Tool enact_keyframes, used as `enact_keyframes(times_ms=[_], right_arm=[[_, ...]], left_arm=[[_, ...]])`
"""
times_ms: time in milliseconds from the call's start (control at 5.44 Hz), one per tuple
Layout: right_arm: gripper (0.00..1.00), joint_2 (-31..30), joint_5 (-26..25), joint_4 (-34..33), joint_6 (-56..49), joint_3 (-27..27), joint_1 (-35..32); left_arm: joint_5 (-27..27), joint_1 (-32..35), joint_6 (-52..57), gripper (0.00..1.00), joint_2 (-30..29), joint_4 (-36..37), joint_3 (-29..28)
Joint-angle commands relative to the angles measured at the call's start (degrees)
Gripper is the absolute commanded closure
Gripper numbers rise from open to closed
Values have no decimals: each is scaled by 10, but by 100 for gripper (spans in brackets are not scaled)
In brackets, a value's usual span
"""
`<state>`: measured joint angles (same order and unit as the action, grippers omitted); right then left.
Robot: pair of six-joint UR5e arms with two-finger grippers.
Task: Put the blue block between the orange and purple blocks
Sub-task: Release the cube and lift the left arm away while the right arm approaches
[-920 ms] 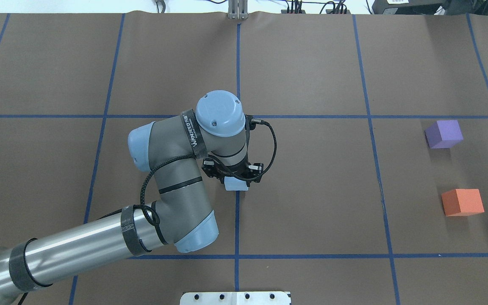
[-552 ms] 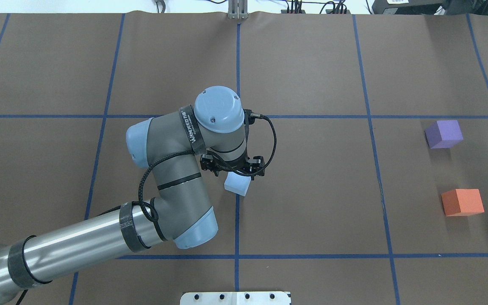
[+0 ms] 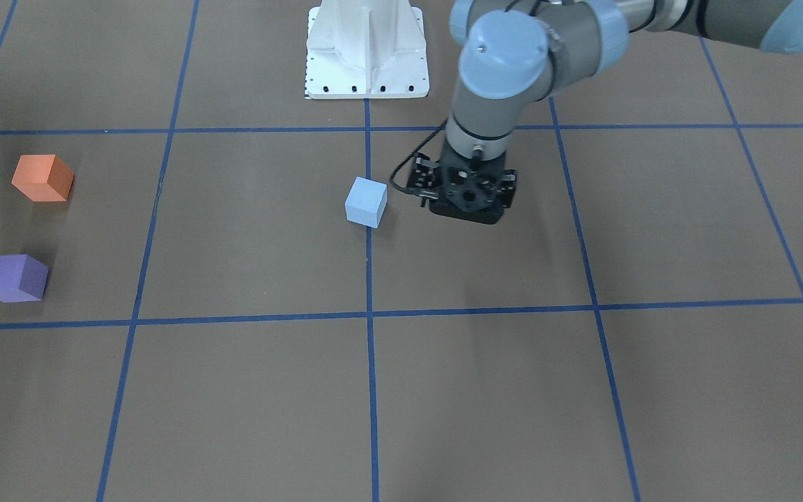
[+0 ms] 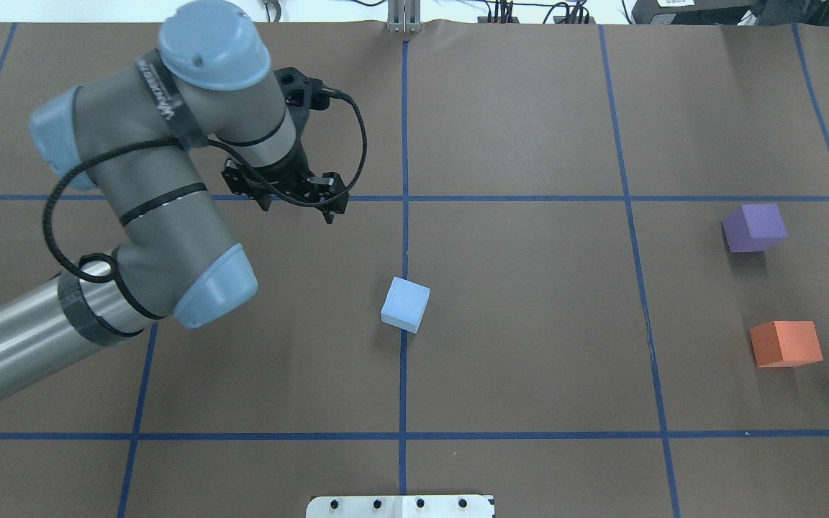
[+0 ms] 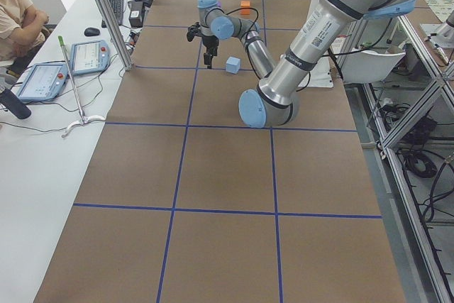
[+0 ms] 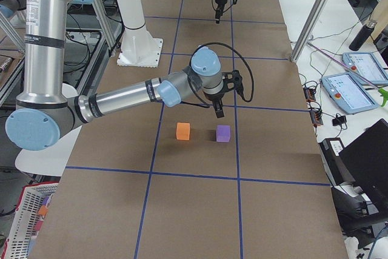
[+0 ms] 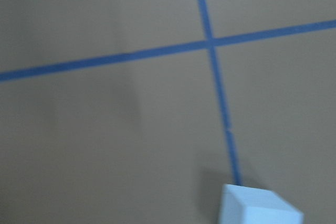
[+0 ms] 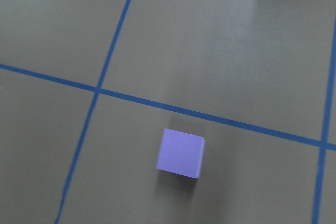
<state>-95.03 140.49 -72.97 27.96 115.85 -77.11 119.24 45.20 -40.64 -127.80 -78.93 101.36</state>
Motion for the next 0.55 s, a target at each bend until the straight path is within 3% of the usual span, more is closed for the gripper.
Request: enact_keyframes(times_ms=[0,184,368], right_arm=[[0,83,-108,-7,288,68,180],[0,159,-187,-75,426,92,290],[0,299,-292,-255,475,105,390]], left_arm=[[-7,113,227,0,124,-1,42],[-7,172,293,0,144,-2,22],[-7,211,316,0,194,-23,11]])
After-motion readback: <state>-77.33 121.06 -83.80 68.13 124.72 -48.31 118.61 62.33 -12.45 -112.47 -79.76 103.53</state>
